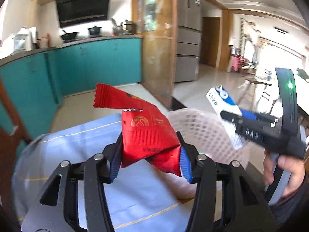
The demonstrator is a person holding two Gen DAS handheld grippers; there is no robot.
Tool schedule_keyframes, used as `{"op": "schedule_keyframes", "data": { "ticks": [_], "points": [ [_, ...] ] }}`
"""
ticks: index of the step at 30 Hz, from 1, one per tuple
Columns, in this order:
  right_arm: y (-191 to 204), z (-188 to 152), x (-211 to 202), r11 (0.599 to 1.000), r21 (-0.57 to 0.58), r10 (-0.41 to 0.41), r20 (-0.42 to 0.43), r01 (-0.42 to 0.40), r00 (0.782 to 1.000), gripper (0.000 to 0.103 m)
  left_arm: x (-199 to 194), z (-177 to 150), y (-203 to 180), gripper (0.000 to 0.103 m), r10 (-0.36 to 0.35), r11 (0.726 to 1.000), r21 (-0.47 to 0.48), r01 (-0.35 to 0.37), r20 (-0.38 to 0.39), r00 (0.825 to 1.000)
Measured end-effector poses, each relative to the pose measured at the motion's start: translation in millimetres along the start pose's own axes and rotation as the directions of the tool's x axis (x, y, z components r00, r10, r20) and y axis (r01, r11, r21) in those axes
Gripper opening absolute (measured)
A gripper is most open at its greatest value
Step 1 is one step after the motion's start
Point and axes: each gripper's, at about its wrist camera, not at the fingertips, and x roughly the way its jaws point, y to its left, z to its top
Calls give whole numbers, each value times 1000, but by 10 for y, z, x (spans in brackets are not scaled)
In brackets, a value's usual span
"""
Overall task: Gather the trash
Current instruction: 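Drop the red wrapper into the wastebasket while the right gripper drops the medicine box in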
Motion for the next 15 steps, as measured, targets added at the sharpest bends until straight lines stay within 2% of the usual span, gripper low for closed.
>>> {"op": "schedule_keyframes", "data": {
  "ticks": [6,8,10,13,15],
  "points": [
    [-220,-115,69,998,30,-48,-69,50,996,44,597,60,-403,53,-73,997,21,75,-83,994],
    [-276,-125,98,997,55,-46,-84,51,995,44,783,53,-515,59,-81,996,22,84,-112,990],
    [-316,-128,126,996,72,-36,-94,43,995,44,904,39,-595,74,-86,995,29,90,-123,989],
    [-343,-110,188,995,83,-51,-107,61,993,46,990,36,-629,83,-51,998,41,57,-116,992],
    [-353,-111,219,993,108,-33,-118,45,993,48,1000,55,-600,85,-30,998,44,35,-111,993]
  ]
}}
